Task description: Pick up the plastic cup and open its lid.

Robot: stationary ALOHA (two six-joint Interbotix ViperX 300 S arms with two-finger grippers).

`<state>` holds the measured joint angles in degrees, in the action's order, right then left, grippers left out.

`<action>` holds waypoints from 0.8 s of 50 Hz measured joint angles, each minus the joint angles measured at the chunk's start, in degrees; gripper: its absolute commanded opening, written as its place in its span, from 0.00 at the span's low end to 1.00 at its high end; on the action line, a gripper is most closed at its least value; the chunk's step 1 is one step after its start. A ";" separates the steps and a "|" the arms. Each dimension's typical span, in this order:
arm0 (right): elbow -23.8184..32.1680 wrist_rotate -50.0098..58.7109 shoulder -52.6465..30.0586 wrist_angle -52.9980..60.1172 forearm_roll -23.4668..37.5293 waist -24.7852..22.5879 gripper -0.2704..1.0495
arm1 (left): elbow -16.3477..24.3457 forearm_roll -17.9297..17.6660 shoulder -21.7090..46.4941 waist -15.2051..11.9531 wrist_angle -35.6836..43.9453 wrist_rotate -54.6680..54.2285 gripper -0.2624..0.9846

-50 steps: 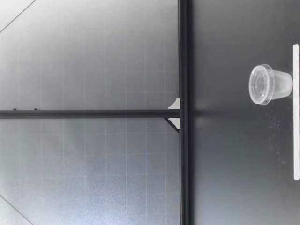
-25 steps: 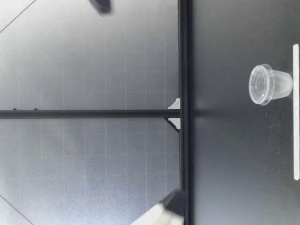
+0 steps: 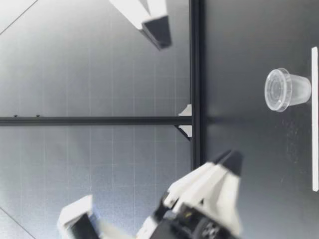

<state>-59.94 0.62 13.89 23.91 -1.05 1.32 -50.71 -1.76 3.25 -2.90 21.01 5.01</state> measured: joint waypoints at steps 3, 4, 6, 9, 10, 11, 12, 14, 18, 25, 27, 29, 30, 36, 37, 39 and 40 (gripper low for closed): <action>0.53 0.00 -1.41 -0.09 -0.26 0.09 0.07 | 0.44 0.00 1.14 0.00 -0.09 -0.62 0.66; 0.79 0.00 -1.85 -0.18 -0.26 0.09 0.07 | 0.70 0.00 1.49 0.00 -0.09 -0.79 0.67; 1.23 0.00 -2.81 -0.35 -0.35 0.26 0.07 | 1.23 0.00 2.55 0.00 -0.09 -1.49 0.66; 1.93 0.00 -4.22 -0.97 -0.44 0.62 0.07 | 1.93 0.00 3.96 0.00 0.00 -1.58 0.65; 2.20 0.00 -4.75 -1.14 -0.44 0.79 0.07 | 2.11 0.00 4.39 0.00 0.18 -1.67 0.65; 2.55 0.00 -5.45 -1.41 -0.44 1.05 0.07 | 2.29 0.00 4.92 0.00 0.26 -1.76 0.65; 2.81 0.00 -5.89 -1.58 -0.53 1.23 0.07 | 2.55 0.00 5.36 0.00 0.35 -1.85 0.65; 3.52 0.00 -6.94 -2.11 -0.53 1.49 0.07 | 2.81 0.00 6.42 0.09 0.88 -1.93 0.65; 5.01 -0.09 -9.05 -3.34 -0.53 1.93 0.07 | 3.25 0.00 8.00 0.26 2.20 -1.93 0.65; 7.47 -0.18 -12.39 -5.80 -0.53 2.29 0.07 | 4.04 0.00 9.84 0.88 5.19 -1.93 0.65; 8.17 -0.18 -13.45 -6.77 -0.53 2.29 0.07 | 4.22 0.00 10.20 1.05 5.80 -2.02 0.65; 8.61 -0.18 -14.24 -7.38 -0.53 2.29 0.07 | 4.48 0.00 10.55 1.23 6.33 -2.11 0.65; 8.88 -0.18 -14.59 -7.73 -0.62 2.29 0.07 | 4.57 0.00 10.63 1.32 6.50 -2.11 0.65; 9.67 -0.18 -16.00 -8.70 -0.53 2.29 0.07 | 5.36 0.00 11.78 1.76 7.29 -2.02 0.65; 9.76 -0.18 -16.08 -8.70 -0.53 2.29 0.07 | 5.54 0.00 12.04 1.85 7.29 -2.02 0.65; 9.84 -0.18 -16.35 -8.79 -0.62 2.29 0.07 | 5.80 0.00 12.57 1.85 7.47 -2.02 0.65; 9.84 -0.18 -16.44 -8.88 -0.53 2.29 0.07 | 5.89 0.00 12.83 1.85 7.38 -2.02 0.65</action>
<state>-50.10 0.44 -2.55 15.03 -1.58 3.60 -44.82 -1.76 16.08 -1.05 28.39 2.99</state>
